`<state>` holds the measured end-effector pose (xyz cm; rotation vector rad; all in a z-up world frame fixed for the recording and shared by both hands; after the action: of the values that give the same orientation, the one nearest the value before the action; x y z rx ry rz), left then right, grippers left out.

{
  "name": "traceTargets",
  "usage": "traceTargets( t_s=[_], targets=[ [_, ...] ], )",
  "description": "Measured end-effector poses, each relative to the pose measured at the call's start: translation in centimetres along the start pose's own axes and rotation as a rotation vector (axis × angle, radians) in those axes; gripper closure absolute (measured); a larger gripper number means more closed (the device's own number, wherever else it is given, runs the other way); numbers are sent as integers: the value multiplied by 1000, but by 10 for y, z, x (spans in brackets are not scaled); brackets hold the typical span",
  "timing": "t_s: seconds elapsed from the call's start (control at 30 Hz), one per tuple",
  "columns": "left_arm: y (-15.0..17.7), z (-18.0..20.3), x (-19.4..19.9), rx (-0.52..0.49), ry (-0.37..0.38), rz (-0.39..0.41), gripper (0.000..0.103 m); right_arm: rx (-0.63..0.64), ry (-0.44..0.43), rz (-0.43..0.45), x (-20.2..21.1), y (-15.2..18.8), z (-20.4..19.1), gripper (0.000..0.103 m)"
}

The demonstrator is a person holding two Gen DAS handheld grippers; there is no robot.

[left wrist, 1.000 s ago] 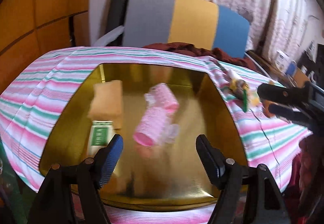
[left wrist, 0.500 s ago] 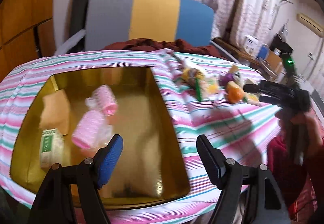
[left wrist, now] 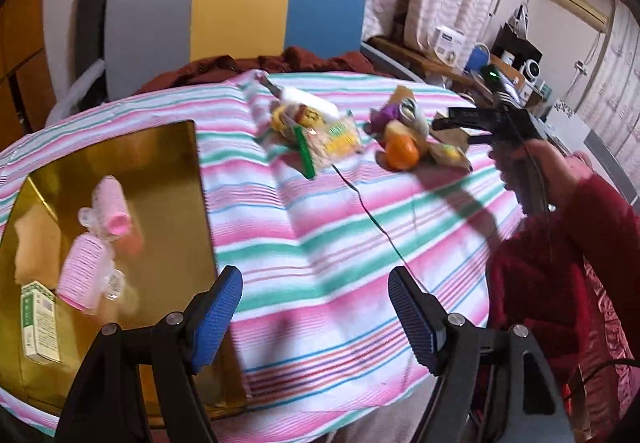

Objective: Organize objects
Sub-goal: 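Move both tools back to the table items, right toward the Weidan snack bag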

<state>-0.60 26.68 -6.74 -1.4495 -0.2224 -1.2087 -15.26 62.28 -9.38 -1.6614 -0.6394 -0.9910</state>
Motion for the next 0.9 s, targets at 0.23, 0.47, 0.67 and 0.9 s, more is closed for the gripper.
traceTargets(
  t_s=[0.23,0.47,0.67,0.9],
  targets=[
    [1,15,-12,-38,2,-36,26,28,-6,-93,-20,17,2,0],
    [-7,30,-27,-57,22,-50,26,135,-31,-181,2,45,-7,0],
    [-8,44,-34,-68,38,-69,26,188,-60,-4,11,3,-10,0],
    [-13,42,-34,-71,19,-61,26,143,-36,-163,-20,21,0,0]
  ],
)
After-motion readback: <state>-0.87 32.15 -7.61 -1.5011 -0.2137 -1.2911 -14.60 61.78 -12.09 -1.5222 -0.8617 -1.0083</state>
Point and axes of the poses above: each gripper's, at about its wrist camera, not at the fingertips, and x roughly against the way its jaws point, z to its right, y to its underside, the point moved 9 cm from there along -x, roughly the way its jaws point, and after that the axes turned 2 degrees about y, right-handed, at the moved point
